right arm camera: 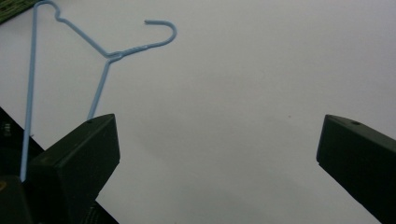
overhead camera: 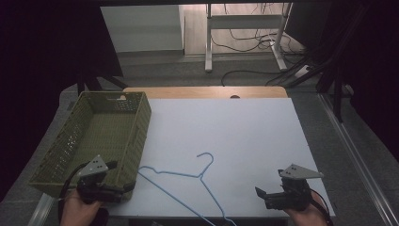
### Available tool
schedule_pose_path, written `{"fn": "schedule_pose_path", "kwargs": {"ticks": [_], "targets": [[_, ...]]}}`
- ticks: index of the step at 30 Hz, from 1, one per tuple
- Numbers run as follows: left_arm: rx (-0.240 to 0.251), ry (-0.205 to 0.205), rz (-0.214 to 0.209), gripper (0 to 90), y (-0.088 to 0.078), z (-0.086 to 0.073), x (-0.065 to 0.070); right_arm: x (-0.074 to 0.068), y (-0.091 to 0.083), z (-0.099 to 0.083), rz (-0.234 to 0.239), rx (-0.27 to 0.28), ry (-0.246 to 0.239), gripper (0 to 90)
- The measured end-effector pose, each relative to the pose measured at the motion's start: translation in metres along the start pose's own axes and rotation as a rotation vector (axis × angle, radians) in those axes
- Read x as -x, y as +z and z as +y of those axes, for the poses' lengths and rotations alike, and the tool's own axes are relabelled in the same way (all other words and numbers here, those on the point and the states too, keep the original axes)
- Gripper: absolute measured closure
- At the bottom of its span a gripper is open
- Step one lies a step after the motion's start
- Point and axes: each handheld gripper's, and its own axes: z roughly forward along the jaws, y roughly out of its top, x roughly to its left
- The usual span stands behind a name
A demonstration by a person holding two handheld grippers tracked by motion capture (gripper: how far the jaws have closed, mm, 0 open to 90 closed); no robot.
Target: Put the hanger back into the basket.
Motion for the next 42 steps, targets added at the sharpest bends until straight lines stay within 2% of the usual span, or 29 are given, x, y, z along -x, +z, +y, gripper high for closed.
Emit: {"fn": "schedule_pose_path", "kwargs": {"ticks": [5, 10, 12, 18, 23, 28, 29, 32, 35, 38, 40, 42], "targets": [[0.001, 0.004, 0.004, 0.0, 0.001, 0.000, 0.000, -0.007, 0.007, 0.006, 0.025, -0.015, -0.002, 0.0], [-0.022, 0.042, 0.036, 0.0, 0.003, 0.000, 0.002, -0.018, 0.017, 0.016, 0.077, -0.014, -0.013, 1.9], [-0.031, 0.046, 0.043, 0.0, 0.004, 0.001, 0.003, -0.022, 0.022, 0.020, 0.091, -0.025, -0.020, 2.2], [-0.021, 0.032, 0.034, 0.0, 0.004, 0.002, 0.004, -0.035, 0.038, 0.028, 0.098, -0.091, -0.047, 1.7], [-0.020, 0.032, 0.046, 0.0, 0.005, 0.002, 0.004, -0.052, 0.053, 0.035, 0.129, -0.126, -0.067, 0.5], [-0.019, 0.032, 0.050, 0.0, 0.005, 0.002, 0.004, -0.062, 0.066, 0.039, 0.156, -0.178, -0.060, 0.2], [-0.020, 0.035, 0.054, 0.0, 0.005, 0.002, 0.004, -0.067, 0.074, 0.040, 0.151, -0.205, -0.066, 2.3], [-0.022, 0.036, 0.056, 0.0, 0.005, 0.002, 0.004, -0.073, 0.081, 0.042, 0.146, -0.222, -0.071, 6.3], [-0.023, 0.037, 0.061, 0.0, 0.005, 0.002, 0.004, -0.083, 0.093, 0.046, 0.144, -0.245, -0.107, 12.4], [-0.020, 0.037, 0.061, 0.0, 0.005, 0.002, 0.004, -0.086, 0.100, 0.048, 0.143, -0.261, -0.103, 17.0], [-0.021, 0.037, 0.062, 0.0, 0.005, 0.002, 0.004, -0.089, 0.108, 0.049, 0.150, -0.286, -0.077, 21.8], [-0.022, 0.036, 0.061, 0.0, 0.005, 0.002, 0.004, -0.090, 0.111, 0.049, 0.148, -0.290, -0.071, 23.9]]}}
